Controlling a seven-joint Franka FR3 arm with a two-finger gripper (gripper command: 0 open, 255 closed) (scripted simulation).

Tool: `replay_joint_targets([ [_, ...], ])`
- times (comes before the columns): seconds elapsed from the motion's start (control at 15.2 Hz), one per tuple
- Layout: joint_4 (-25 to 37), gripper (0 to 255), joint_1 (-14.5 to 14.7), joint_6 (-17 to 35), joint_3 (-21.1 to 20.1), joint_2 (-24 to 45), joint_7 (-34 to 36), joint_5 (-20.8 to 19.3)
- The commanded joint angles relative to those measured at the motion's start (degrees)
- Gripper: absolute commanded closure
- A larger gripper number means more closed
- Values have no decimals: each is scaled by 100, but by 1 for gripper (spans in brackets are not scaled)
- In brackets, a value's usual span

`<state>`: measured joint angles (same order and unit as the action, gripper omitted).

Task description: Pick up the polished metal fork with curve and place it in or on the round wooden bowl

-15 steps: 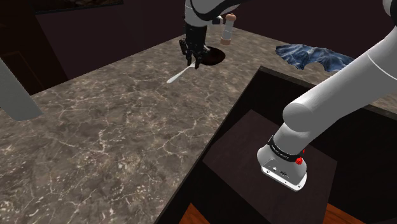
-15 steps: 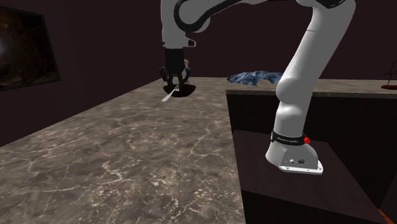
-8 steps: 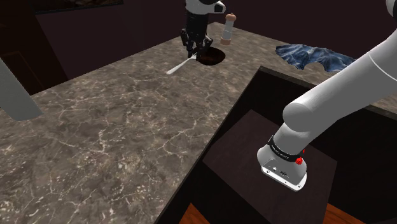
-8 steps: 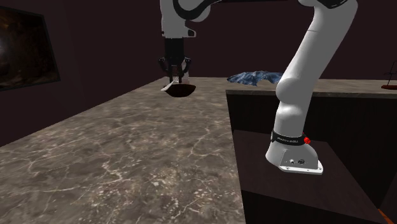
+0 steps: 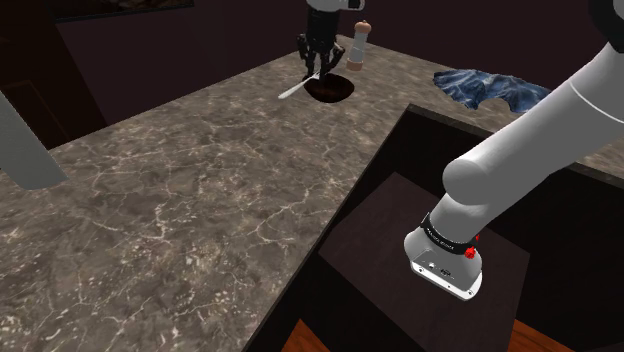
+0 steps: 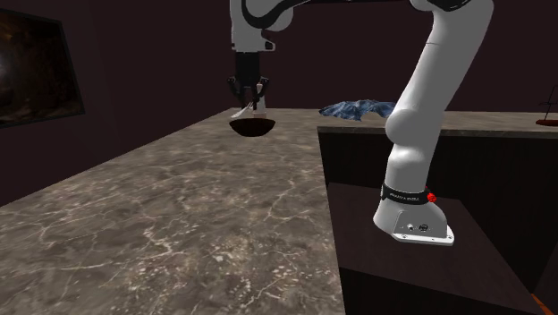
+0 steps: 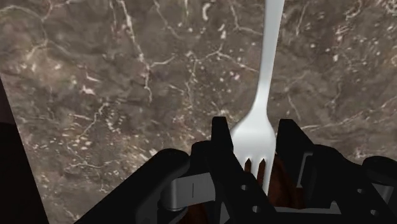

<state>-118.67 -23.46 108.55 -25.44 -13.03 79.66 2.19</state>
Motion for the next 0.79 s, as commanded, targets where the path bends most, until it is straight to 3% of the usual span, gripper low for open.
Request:
replay_joint_targets([
  [0.0,105,255,-114,67,121,183,-196,-99],
  [0.73,1454,255,-701,-46,717,1461,-1203,-588],
])
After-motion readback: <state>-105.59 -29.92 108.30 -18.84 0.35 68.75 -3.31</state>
